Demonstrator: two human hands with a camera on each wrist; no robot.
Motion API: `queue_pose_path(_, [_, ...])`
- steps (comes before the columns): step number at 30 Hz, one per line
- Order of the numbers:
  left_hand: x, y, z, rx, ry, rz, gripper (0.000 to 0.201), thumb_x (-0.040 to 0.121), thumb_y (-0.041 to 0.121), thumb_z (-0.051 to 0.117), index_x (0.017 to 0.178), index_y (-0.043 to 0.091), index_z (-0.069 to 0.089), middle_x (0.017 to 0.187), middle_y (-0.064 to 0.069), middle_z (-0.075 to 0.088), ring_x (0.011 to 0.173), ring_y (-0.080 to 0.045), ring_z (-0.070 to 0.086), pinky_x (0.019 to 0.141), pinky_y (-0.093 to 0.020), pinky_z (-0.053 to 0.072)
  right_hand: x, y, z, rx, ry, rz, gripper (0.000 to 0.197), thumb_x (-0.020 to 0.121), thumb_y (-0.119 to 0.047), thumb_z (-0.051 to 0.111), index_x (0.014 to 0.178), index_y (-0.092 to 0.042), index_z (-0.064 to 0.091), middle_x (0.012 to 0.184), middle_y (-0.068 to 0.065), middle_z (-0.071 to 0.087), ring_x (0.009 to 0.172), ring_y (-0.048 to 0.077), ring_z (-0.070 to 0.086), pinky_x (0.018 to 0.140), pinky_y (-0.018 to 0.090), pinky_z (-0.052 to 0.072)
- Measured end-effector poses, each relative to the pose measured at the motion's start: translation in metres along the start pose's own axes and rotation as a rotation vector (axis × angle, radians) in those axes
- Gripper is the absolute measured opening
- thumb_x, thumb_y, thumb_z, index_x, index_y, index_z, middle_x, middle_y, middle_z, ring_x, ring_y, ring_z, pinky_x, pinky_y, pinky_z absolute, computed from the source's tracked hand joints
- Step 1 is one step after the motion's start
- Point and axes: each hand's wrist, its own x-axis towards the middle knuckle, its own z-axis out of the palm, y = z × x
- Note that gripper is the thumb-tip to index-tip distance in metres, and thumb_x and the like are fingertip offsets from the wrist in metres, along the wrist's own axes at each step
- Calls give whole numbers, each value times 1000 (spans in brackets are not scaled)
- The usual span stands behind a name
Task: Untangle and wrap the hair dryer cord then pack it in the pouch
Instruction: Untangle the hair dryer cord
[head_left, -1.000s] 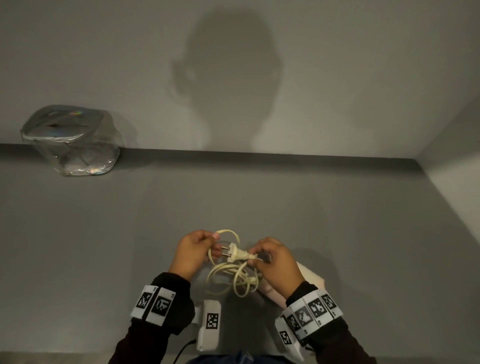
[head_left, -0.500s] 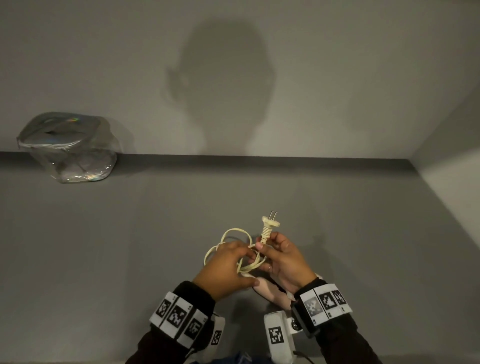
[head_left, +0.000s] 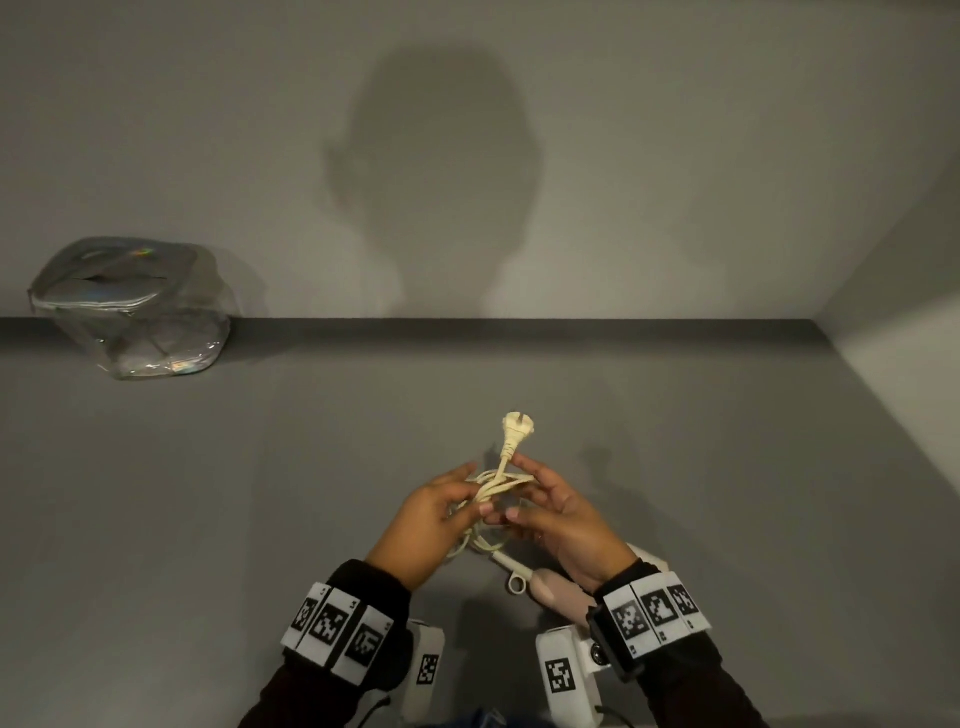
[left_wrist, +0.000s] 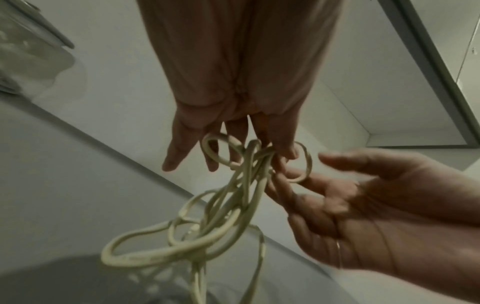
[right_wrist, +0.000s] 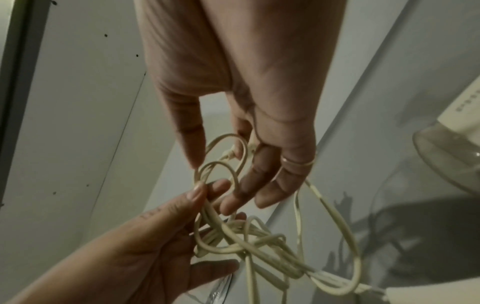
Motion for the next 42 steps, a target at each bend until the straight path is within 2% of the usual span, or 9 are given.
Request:
queue_pose_path(6, [1,2,3,80,-149,44,31,84,28,53,103,11,70,122,2,62,112,-5,57,100,-21,41,8,6,1,-134,144,-65,50,79,10,57,120,-18,53,77,7,71,74,14,68,66,21,54])
queue_pose_path(9, [3,5,3,246,-139,41,36,82,35,46,87,7,67,101,-5,65,94,-16,60,86,-33,46,10,7,0,-151,206,-100,51,76,13,59,113,-20,51,64,1,72,67,11,68,66,19,53])
queue_pose_path(15, [3,1,6,367,-49,43,25,92,23,48,97,6,66,131,-5,52,119,-19,51,95,-18,33,14,14,-1,-127,254,2,44,73,20,57,94,-14,38,48,-1,64,47,5,60,49,15,49])
queue_pose_path(23, [11,-12,-4,-84,362,-250,23,88,9,45,70,6,59,90,-8,52,78,-24,61,81,-43,52,5,11,4,-607,127,11,42,66,13,65,85,-23,55,54,-5,43,40,-2,42,51,12,36])
queue_pose_path(30, [19,-14,-39,-436,359,-449,23,90,8,45,69,10,56,68,-4,64,78,-24,61,66,-27,49,-1,14,-7,-503,201,37,39,68,20,61,99,-4,60,52,-4,44,43,-2,46,53,10,43])
queue_pose_path(32, [18,-13,-33,-338,352,-400,6,85,12,59,86,15,54,84,0,60,89,-26,60,70,-29,48,1,13,-5,-431,204,34,44,67,22,60,106,3,57,52,-4,48,45,0,51,54,14,50])
queue_pose_path(34, [15,-12,-25,-179,332,-238,36,76,12,70,101,24,47,100,6,53,93,-17,56,77,-29,46,1,11,-1,-349,185,39,47,67,25,57,110,5,55,57,2,45,44,3,55,50,17,52])
queue_pose_path(38, [12,-3,-9,435,118,68,40,74,-2,53,90,32,67,106,4,65,105,-18,48,95,-34,40,1,9,11,-302,146,32,46,71,24,54,112,3,53,65,5,47,47,3,60,45,13,47])
queue_pose_path(42, [10,-3,-3,515,-44,2,38,71,44,52,103,31,68,116,10,64,116,-17,37,100,-29,30,3,9,10,-232,177,12,43,76,21,52,110,-5,53,61,-2,55,53,6,64,50,17,53])
